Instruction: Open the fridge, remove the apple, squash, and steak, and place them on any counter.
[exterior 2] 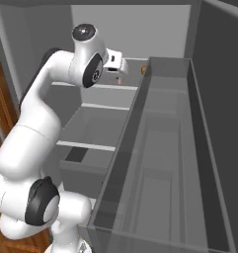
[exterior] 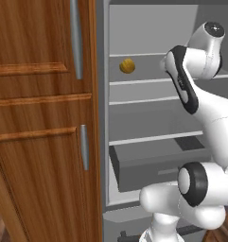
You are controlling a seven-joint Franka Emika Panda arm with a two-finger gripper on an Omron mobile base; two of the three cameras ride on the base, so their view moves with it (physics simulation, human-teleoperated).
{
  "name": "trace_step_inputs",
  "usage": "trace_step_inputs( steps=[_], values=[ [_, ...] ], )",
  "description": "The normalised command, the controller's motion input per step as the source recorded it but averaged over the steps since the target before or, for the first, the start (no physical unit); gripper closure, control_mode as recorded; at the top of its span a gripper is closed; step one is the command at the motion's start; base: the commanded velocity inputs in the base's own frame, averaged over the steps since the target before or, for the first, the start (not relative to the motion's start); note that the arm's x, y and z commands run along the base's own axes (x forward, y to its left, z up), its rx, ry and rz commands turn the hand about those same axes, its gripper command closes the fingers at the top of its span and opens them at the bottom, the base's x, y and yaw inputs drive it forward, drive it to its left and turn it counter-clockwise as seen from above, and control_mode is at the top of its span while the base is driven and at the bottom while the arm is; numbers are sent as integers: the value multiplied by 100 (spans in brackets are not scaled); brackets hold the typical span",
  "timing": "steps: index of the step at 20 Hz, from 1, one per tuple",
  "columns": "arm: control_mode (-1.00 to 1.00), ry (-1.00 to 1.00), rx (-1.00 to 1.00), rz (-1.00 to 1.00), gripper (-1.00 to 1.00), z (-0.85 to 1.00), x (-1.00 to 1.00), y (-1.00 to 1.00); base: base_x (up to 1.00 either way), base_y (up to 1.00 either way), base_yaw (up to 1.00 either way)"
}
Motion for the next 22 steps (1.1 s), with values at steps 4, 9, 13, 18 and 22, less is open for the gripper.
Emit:
trace_step_inputs(
  steps=[4,9,13,18,22],
  values=[
    [-100,0,0,14,-100,-13,12,-37,0,0,0],
    [-100,0,0,3,-100,-13,1,-5,0,0,0],
    [-100,0,0,0,-100,-8,4,0,0,0,0],
    [-100,0,0,-2,-100,-1,19,0,0,0,0],
    [-100,0,0,-4,-100,0,30,0,0,0,0]
  ],
)
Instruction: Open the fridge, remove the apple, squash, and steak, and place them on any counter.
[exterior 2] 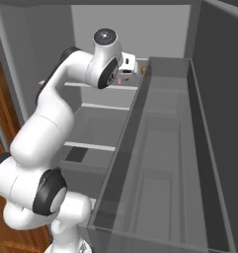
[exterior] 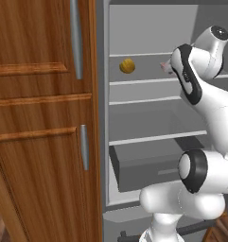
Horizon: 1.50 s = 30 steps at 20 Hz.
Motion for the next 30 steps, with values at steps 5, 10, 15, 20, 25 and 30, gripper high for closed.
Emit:
trace_step_inputs(
  steps=[5,10,15,20,25,30],
  values=[
    [-100,0,0,-2,-100,-2,30,0,0,0,0],
    [-100,2,0,0,-100,-1,40,0,0,0,0],
    [-100,9,0,0,-100,0,39,0,0,0,0],
    [-100,6,0,0,-100,-3,28,0,0,0,0],
    [-100,2,0,0,-100,-37,5,-12,0,0,0],
    [-100,0,0,0,-100,-35,0,-12,0,0,0]
  ],
)
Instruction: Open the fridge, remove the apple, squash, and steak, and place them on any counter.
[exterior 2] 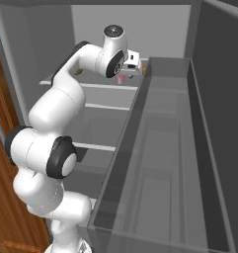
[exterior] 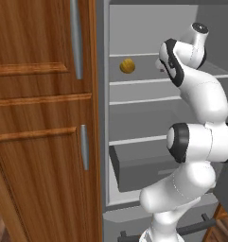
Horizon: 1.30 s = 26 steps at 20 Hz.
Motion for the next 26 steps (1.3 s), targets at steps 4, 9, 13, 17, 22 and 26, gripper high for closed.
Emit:
trace_step_inputs(
  steps=[4,9,13,17,22,26],
  values=[
    [-100,0,0,0,-100,-21,2,0,0,0,0],
    [-100,0,0,0,100,0,0,0,0,0,0],
    [-100,0,0,0,100,0,0,0,0,0,0],
    [-100,0,0,0,100,0,0,0,0,0,0],
    [-100,-2,0,1,100,0,-16,0,0,0,0],
    [-100,-18,0,3,100,0,-100,0,0,0,0]
  ],
)
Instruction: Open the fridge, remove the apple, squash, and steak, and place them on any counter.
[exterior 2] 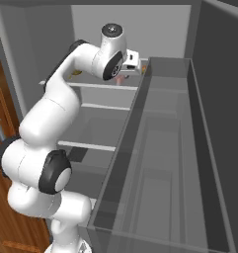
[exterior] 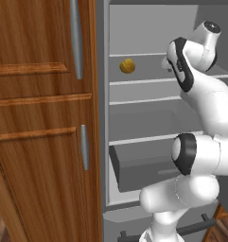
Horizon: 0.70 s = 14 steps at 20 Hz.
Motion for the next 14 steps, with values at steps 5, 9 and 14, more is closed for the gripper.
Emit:
trace_step_inputs(
  steps=[5,9,14],
  values=[
    [-100,-5,0,5,100,9,-100,8,0,0,0],
    [-100,0,0,-1,100,17,-100,36,0,0,0],
    [-100,1,0,-12,100,22,-100,59,0,0,0]
  ],
)
